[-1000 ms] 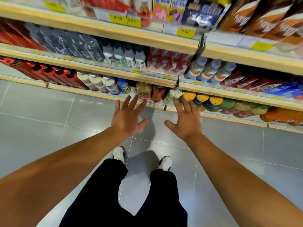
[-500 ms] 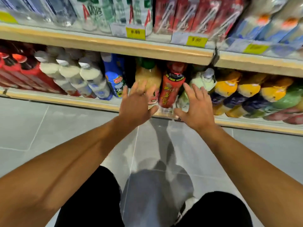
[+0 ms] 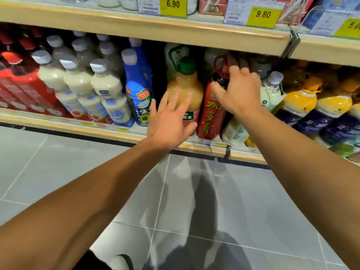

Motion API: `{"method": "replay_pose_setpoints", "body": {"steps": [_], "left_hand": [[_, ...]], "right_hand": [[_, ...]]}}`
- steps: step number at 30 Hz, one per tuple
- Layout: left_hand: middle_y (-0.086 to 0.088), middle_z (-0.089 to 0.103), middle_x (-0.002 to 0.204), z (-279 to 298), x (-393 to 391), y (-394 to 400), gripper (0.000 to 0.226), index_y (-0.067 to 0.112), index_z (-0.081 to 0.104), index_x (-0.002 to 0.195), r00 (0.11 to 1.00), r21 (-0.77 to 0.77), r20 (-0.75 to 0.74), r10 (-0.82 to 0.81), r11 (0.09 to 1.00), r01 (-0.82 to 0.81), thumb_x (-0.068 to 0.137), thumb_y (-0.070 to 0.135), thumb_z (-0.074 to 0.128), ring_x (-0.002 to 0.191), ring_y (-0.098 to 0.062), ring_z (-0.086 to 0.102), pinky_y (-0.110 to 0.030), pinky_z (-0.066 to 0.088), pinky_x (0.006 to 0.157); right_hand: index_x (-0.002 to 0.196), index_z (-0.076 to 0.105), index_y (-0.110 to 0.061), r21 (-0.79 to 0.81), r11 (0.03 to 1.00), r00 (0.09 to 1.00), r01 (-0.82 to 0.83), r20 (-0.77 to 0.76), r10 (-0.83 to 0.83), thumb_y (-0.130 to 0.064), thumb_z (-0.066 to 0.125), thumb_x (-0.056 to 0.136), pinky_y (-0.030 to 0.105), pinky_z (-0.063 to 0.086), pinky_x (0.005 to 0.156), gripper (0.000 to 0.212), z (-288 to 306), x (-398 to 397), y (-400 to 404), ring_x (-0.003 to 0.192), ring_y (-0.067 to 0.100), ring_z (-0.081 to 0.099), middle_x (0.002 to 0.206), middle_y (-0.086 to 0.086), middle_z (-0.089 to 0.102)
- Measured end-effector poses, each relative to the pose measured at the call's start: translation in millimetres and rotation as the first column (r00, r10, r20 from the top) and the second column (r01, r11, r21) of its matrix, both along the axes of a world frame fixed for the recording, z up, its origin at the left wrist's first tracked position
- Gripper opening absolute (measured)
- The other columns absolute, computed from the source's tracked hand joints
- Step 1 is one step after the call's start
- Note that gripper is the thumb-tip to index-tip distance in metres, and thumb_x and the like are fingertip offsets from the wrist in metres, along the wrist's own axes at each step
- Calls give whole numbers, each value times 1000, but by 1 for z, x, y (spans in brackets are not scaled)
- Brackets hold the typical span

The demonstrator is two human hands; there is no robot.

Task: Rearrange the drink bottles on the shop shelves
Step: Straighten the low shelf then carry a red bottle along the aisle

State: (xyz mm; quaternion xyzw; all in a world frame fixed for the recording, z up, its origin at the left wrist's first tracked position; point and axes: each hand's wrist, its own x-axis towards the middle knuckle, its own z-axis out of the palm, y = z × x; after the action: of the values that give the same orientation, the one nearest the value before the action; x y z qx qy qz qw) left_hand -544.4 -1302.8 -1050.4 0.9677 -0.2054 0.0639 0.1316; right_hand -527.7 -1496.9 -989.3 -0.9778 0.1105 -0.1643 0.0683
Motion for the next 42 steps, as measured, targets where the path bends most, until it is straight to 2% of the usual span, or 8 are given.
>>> {"method": "replay_pose_setpoints", "body": {"steps": [7, 16, 21, 27, 34, 37, 39, 42], "left_hand": [[-4, 14, 167, -8, 0, -17, 82, 34, 13, 158, 996, -110, 37, -80, 990, 83, 92, 56, 56, 154, -26, 7, -52, 6, 123], [5, 41, 154, -22, -10, -75, 112, 30, 17, 158, 963, -636, -90, -253, 759, 140, 71, 37, 86, 137, -13, 43, -29, 41, 109], [8, 59, 133, -19, -13, -86, 106, 42, 29, 151, 958, -732, -116, -263, 675, 97, 64, 37, 88, 121, -12, 58, -38, 51, 100], [11, 68, 121, 10, -31, -58, 98, 32, 39, 149, 971, -821, -48, -236, 563, 97, 65, 30, 90, 109, 1, 63, -21, 51, 93], [21, 70, 106, -5, -62, -17, 91, 42, 48, 137, 951, -753, -193, -241, 658, 14, 57, 37, 91, 100, 2, 66, -34, 53, 95], [21, 70, 102, -40, -75, -4, 92, 42, 50, 135, 926, -690, -316, -206, 720, -75, 54, 29, 92, 94, 6, 65, -21, 52, 87], [18, 70, 105, -63, -82, 3, 94, 45, 48, 135, 911, -644, -377, -168, 754, -128, 52, 33, 90, 98, 0, 66, -28, 53, 92], [17, 70, 108, -90, -87, 6, 90, 43, 46, 134, 911, -596, -397, -115, 787, -160, 52, 43, 85, 99, -8, 67, -36, 54, 92]], "right_hand": [[124, 58, -13, 256, 953, 938, -162, 340, 68, -33, 54, 92, 32, 35, 93, 38, -11, -24, -2, 112, 31, 49, 120, 12, 55], [125, 59, -15, 365, 890, 922, -273, 365, 133, -26, 65, 86, 31, 44, 92, 40, -16, -74, -16, 104, 19, 57, 117, 2, 63], [124, 63, -16, 367, 873, 907, -321, 384, 172, -19, 69, 83, 20, 44, 91, 41, -15, -92, -12, 105, 14, 59, 117, 0, 66], [122, 66, -15, 265, 876, 848, -403, 469, 248, -21, 68, 83, 14, 39, 91, 40, 18, -100, 13, 108, 12, 59, 119, -1, 67], [117, 70, -23, 470, 799, 914, -375, 330, 235, -23, 67, 81, 28, 49, 93, 36, -1, -110, 37, 101, 10, 63, 109, -6, 71], [112, 72, -24, 572, 763, 952, -300, 224, 207, -19, 69, 81, 22, 49, 91, 32, -41, -112, 47, 95, 2, 62, 105, -9, 72], [109, 72, -25, 639, 729, 970, -245, 161, 184, -15, 69, 83, 11, 46, 85, 28, -67, -112, 54, 91, -3, 58, 99, -13, 69], [109, 70, -28, 672, 705, 973, -224, 117, 198, -15, 68, 86, 18, 48, 89, 27, -99, -113, 59, 94, 0, 58, 100, -15, 66]]}}
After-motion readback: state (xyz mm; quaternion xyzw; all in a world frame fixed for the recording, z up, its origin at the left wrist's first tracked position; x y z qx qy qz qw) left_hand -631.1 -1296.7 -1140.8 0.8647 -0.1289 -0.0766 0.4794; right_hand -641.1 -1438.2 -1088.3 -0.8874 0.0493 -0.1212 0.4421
